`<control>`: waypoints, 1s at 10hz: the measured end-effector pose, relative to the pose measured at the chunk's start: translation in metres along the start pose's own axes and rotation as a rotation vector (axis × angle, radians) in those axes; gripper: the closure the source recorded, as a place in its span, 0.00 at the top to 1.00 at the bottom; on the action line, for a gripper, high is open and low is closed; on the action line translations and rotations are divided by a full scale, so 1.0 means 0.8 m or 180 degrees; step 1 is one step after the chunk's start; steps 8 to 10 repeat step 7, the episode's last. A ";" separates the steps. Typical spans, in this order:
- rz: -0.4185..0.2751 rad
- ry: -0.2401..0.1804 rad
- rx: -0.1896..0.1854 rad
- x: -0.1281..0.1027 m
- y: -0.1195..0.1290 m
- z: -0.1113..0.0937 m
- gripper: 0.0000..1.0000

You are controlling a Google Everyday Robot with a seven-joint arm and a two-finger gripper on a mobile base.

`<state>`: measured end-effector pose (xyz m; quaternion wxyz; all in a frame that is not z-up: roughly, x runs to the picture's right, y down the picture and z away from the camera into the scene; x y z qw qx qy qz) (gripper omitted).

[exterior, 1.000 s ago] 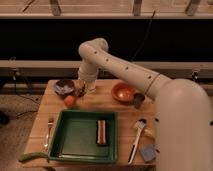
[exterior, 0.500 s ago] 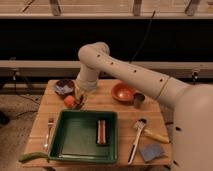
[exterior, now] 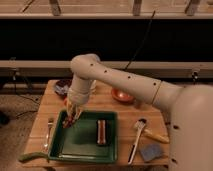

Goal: Place grapes in tray

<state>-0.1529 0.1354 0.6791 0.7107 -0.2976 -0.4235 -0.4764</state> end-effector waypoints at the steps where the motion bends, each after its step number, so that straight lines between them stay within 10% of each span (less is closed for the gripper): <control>1: -0.0012 -0.0054 -0.0031 0.002 0.003 0.021 0.78; 4: -0.0004 -0.0093 -0.0082 0.016 0.009 0.065 0.80; 10: 0.0013 -0.0077 -0.0085 0.019 0.010 0.069 0.80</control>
